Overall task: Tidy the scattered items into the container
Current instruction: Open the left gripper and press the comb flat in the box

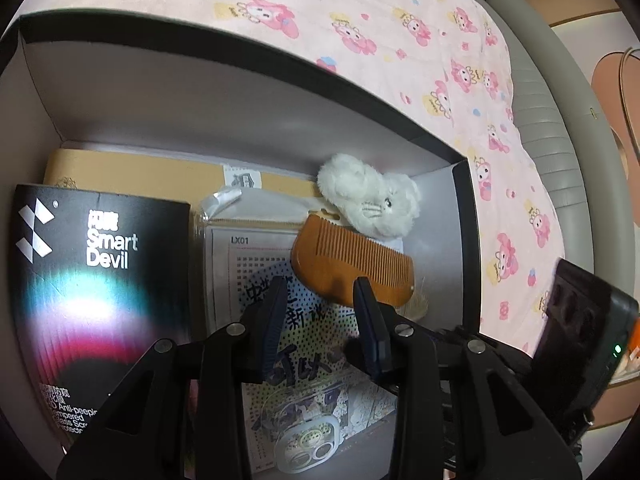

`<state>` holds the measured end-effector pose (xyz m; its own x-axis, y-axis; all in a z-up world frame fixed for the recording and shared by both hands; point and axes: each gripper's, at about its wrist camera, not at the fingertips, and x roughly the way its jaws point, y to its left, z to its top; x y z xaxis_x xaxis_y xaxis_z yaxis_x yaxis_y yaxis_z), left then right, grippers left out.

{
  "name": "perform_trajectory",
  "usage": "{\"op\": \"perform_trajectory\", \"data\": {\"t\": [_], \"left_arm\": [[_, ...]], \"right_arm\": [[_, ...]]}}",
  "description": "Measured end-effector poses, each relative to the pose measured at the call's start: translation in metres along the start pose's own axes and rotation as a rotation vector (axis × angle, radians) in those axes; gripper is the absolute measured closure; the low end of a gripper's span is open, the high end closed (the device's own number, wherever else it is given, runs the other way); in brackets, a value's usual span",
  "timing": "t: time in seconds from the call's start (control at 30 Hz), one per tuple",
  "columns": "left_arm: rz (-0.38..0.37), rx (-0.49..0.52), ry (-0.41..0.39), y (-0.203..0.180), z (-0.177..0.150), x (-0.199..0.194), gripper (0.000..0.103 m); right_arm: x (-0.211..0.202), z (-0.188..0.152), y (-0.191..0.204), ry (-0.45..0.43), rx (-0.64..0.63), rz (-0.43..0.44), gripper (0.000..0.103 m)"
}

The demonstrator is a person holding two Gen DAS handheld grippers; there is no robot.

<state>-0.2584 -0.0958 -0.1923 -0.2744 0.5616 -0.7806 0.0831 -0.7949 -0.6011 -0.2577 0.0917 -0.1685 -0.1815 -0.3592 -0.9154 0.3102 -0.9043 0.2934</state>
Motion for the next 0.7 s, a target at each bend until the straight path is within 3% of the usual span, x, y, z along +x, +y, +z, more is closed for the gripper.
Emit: {"op": "perform_trajectory", "data": {"t": [0.13,0.23,0.33,0.53,0.7], "left_arm": [[0.01,0.014,-0.052,-0.009,0.013,0.001,0.07],[0.059,0.041,-0.088,-0.015,0.022,0.004,0.07],[0.047,0.028,-0.058,-0.013,0.023,0.013,0.071],[0.014,0.05,-0.018,-0.016,0.02,0.019,0.076],[-0.019,0.072,0.014,-0.025,0.014,0.022,0.076]], "right_arm": [[-0.018,-0.006,-0.002,-0.035,0.024,0.016,0.069],[-0.011,-0.008,-0.001,0.006,0.031,0.026,0.069],[0.002,-0.008,-0.004,0.057,0.068,0.086,0.069],[0.008,-0.002,0.003,0.018,0.035,0.006,0.069],[0.011,0.005,0.005,0.0,0.021,0.002,0.069]]}}
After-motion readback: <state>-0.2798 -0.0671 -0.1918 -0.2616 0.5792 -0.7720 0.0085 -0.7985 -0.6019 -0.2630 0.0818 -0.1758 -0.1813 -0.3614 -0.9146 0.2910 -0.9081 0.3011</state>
